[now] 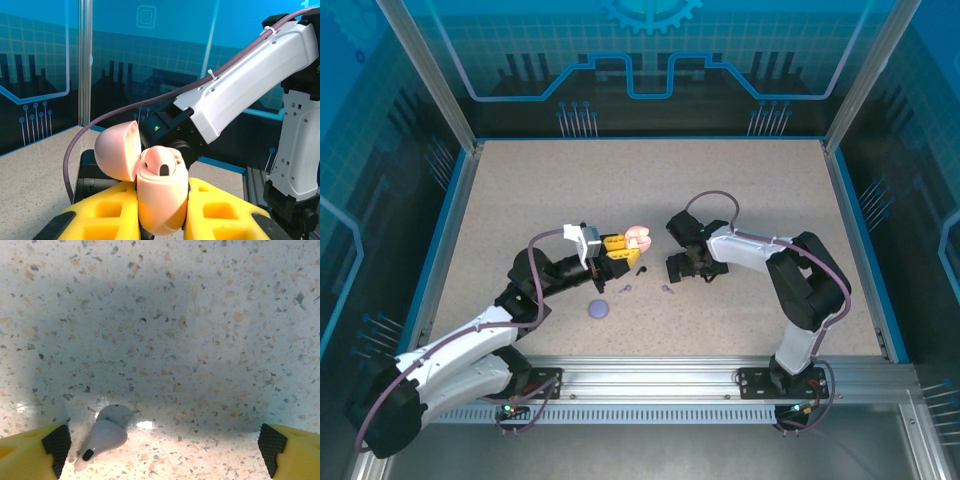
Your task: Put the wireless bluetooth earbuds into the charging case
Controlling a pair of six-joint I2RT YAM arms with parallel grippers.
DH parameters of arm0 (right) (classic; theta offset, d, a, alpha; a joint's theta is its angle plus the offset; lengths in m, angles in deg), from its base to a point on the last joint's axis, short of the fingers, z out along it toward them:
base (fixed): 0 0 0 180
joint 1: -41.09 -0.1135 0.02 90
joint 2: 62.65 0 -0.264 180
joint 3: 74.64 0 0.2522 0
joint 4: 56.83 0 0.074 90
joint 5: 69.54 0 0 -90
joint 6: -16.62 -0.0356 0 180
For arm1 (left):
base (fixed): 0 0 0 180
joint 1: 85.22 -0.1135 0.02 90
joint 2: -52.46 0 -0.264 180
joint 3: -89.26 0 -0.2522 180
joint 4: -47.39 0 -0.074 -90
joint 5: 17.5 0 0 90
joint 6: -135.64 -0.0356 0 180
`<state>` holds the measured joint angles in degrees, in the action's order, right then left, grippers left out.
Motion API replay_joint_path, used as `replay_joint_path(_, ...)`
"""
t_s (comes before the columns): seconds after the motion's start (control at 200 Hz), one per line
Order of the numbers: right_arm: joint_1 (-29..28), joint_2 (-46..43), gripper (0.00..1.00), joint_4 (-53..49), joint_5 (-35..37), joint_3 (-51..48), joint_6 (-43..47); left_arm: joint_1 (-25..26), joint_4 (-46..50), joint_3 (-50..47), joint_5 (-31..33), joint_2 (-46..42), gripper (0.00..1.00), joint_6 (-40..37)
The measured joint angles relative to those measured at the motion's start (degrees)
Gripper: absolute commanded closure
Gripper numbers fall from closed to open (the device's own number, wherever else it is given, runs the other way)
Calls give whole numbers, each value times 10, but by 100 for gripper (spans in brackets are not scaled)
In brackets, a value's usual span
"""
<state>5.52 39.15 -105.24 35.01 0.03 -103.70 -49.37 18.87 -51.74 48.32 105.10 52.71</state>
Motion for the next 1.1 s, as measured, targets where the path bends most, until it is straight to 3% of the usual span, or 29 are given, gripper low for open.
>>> replay_joint_path(0.49, 1, -25, 10, -24, -19, -15, 15, 0, 0, 0, 0, 0, 99, 0)
replay_joint_path(0.765, 12, -49, 33, -39, -61, 9, 37, 0, 0, 0, 0, 0, 99, 0)
replay_joint_path(1.101, 19, 35, 49, -57, -89, 74, 50, 0, 0, 0, 0, -7, 99, 0)
